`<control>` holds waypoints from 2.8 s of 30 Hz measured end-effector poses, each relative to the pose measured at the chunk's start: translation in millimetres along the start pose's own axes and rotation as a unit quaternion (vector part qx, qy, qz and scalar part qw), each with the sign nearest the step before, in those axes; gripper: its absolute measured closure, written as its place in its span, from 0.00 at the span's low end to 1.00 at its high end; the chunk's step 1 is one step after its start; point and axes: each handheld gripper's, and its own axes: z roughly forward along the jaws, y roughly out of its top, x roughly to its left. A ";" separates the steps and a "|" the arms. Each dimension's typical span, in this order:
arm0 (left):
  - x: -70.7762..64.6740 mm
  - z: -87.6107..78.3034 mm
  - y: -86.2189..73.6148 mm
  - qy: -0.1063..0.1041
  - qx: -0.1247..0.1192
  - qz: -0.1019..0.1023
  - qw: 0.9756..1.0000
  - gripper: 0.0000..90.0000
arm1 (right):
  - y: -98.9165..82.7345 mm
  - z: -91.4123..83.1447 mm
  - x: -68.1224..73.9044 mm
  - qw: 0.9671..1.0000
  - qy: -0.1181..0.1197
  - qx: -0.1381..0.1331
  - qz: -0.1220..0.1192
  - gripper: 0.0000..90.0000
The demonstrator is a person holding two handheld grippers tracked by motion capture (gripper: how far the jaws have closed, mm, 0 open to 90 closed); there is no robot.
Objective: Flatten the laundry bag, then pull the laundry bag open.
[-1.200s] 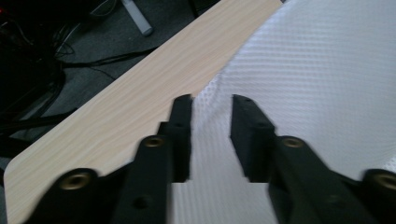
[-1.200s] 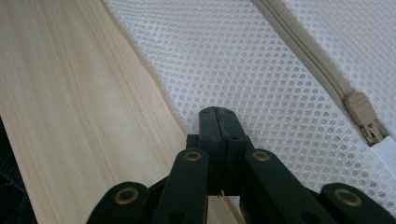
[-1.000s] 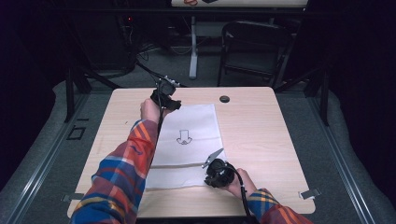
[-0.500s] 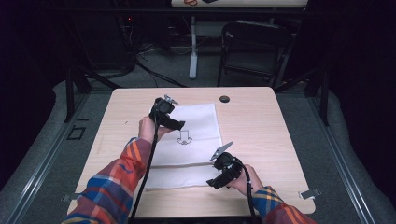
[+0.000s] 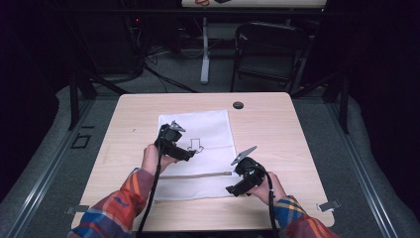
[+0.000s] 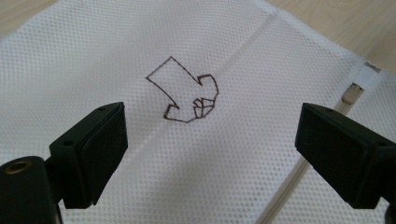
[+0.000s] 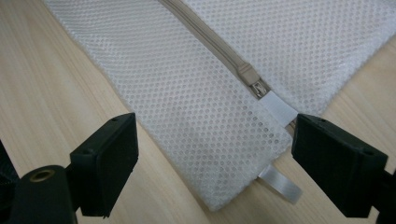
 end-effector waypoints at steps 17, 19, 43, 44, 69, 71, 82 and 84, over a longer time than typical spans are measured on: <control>-14.4 3.4 -10.4 -0.027 0.006 0.011 1.000 0.09 | 0.0 1.8 -2.0 1.000 -0.017 0.015 -0.004 0.23; -17.6 4.9 -10.3 -0.033 0.011 0.016 0.999 0.09 | 0.1 1.9 -2.0 1.000 -0.022 0.011 -0.002 0.24; -57.8 34.3 -6.7 -0.121 0.021 0.072 0.990 0.32 | -2.8 26.8 -1.8 0.999 -0.029 0.043 -0.005 0.98; -59.5 35.6 -6.1 -0.123 0.020 0.077 0.989 0.32 | -2.8 26.5 -1.5 0.999 -0.024 0.046 -0.006 0.99; -98.2 78.7 3.4 -0.158 0.032 0.131 0.978 0.77 | 2.9 16.9 -14.2 0.998 -0.052 -0.023 0.008 1.00; -98.3 80.4 2.9 -0.156 0.034 0.129 0.979 0.77 | 1.2 21.4 -14.6 0.998 -0.058 -0.013 0.008 1.00; -100.1 88.3 1.4 -0.151 0.030 0.143 0.978 0.86 | -4.5 29.3 -20.7 0.999 -0.040 -0.012 0.035 1.00; -100.8 89.0 1.6 -0.149 0.033 0.148 0.977 0.86 | -6.3 29.6 -24.0 0.998 -0.025 -0.021 0.044 1.00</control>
